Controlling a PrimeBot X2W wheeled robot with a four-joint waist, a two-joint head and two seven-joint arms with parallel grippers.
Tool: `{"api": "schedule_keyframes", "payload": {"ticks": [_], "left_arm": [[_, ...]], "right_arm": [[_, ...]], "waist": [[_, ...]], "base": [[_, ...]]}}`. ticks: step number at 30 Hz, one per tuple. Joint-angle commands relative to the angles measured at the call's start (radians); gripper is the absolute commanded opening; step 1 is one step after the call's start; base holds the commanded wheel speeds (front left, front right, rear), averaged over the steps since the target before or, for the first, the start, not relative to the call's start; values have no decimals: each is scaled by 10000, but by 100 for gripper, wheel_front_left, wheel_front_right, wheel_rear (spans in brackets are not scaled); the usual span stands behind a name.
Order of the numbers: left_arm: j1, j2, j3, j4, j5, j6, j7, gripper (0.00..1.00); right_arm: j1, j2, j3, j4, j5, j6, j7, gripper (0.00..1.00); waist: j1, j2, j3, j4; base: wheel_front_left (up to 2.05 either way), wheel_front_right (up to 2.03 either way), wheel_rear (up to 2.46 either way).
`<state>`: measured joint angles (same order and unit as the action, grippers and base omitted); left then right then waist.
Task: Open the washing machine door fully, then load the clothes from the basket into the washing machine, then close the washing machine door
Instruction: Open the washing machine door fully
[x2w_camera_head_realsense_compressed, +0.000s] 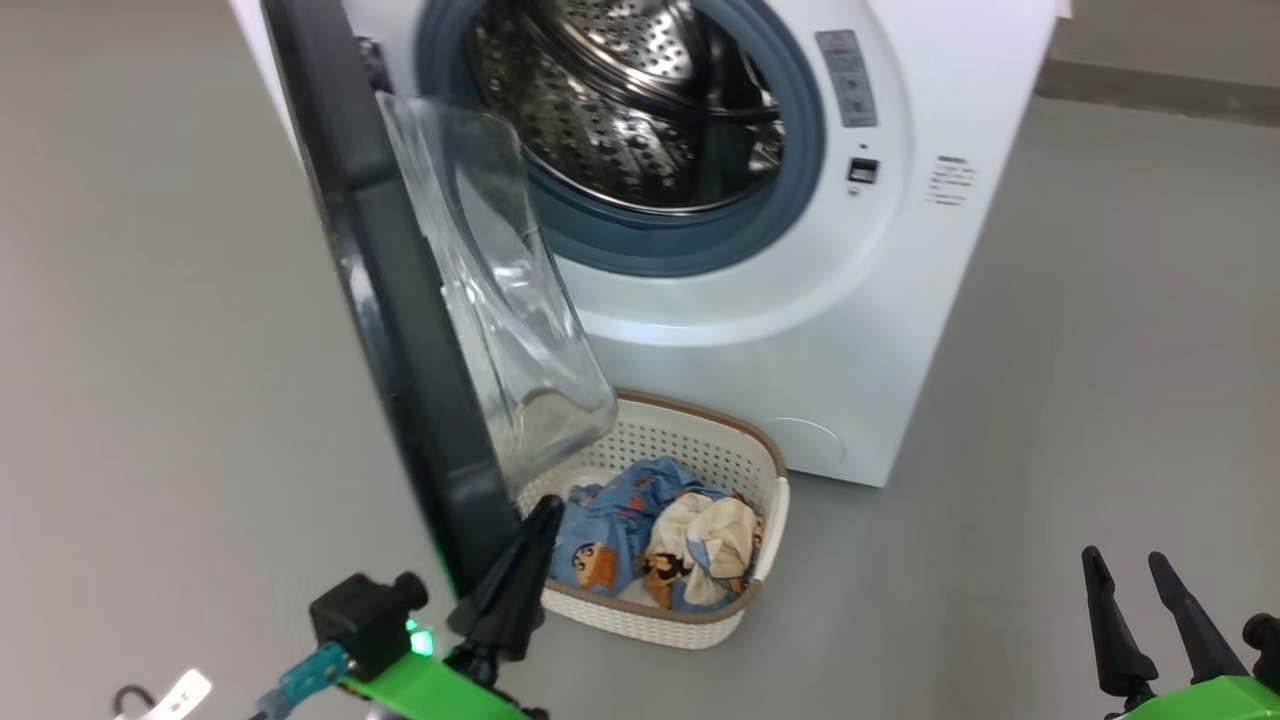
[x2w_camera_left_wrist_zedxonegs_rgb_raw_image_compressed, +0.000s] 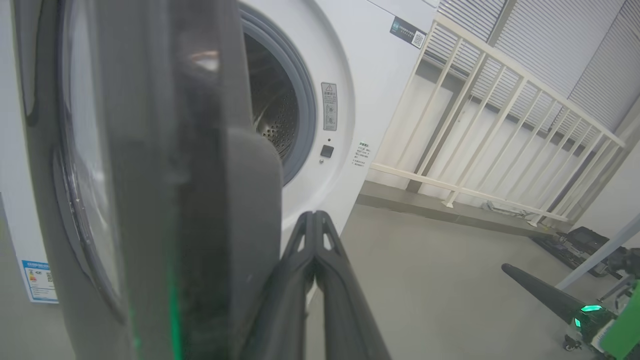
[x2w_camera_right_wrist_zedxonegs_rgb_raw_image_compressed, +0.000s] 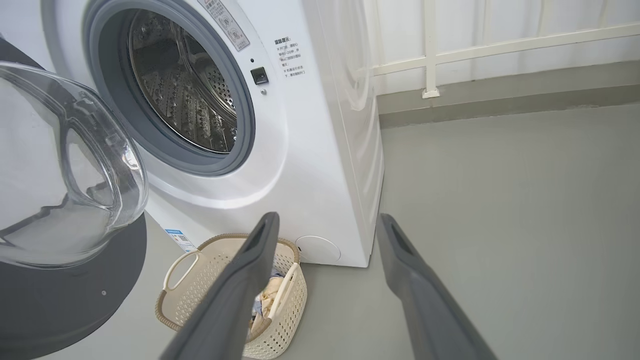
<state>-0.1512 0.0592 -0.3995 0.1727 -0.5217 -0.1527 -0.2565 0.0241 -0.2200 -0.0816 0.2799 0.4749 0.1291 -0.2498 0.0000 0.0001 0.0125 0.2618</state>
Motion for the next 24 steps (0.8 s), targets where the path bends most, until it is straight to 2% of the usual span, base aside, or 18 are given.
{"api": "schedule_keyframes", "payload": {"ticks": [1, 8, 15, 24], "left_arm": [[-155, 379, 649, -79, 73, 226, -53, 0], [62, 508, 754, -170, 178, 365, -50, 0], [225, 752, 1022, -436, 217, 764, 17, 0], [146, 1184, 1657, -487, 131, 1168, 31, 0]], "right_arm": [[-6, -170, 207, -249, -77, 16, -120, 100], [87, -132, 202, -253, -63, 16, -120, 100], [174, -76, 194, -258, -67, 16, -120, 100], [151, -61, 247, -277, -146, 16, -120, 100]], "waist": [[0, -1, -142, 307], [0, -1, -260, 918], [0, -1, -289, 1440], [0, -1, -152, 1727]], "base": [[0, 0, 0], [0, 0, 0], [0, 0, 0], [0, 0, 0]]}}
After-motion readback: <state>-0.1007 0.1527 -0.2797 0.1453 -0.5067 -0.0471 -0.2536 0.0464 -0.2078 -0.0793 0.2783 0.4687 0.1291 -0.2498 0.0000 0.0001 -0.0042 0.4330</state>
